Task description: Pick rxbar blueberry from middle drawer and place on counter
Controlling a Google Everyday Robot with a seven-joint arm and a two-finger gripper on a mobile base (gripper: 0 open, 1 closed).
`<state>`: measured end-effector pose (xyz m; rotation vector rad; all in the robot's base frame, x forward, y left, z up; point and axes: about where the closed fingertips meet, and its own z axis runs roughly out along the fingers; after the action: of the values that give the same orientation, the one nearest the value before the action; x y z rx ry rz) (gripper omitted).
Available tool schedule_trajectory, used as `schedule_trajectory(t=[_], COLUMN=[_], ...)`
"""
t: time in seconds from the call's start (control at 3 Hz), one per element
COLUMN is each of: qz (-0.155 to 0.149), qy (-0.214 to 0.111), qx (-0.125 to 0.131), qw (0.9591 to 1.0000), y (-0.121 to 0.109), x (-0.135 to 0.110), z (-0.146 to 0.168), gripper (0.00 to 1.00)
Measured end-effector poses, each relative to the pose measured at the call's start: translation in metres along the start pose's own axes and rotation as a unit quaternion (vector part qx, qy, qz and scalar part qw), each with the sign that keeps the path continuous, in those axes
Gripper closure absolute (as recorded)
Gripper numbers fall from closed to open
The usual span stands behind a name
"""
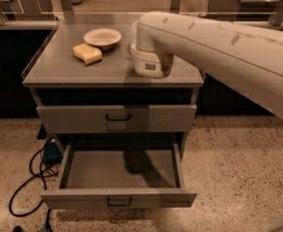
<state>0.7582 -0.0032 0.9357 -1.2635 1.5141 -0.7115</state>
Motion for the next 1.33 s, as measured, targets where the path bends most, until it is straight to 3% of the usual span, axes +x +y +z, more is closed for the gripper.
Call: schedule_trajectory(t=[0.33,0.67,1.0,1.33], qz=[-0.014,-0.031,-0.083,-0.158], qy=[0.028,0.072,0.112,0.129], qx=[-0.038,-0.082,-0.117,-0.139], qw=[0.9988,0.9935,0.9833,0.9691], y=[0.022,0.038,0.044,0.043], x=[-0.004,-0.006,0.0,0.004], z=[0.008,0.012,0.013,0.013], gripper=[1.0,1.0,1.0,1.0])
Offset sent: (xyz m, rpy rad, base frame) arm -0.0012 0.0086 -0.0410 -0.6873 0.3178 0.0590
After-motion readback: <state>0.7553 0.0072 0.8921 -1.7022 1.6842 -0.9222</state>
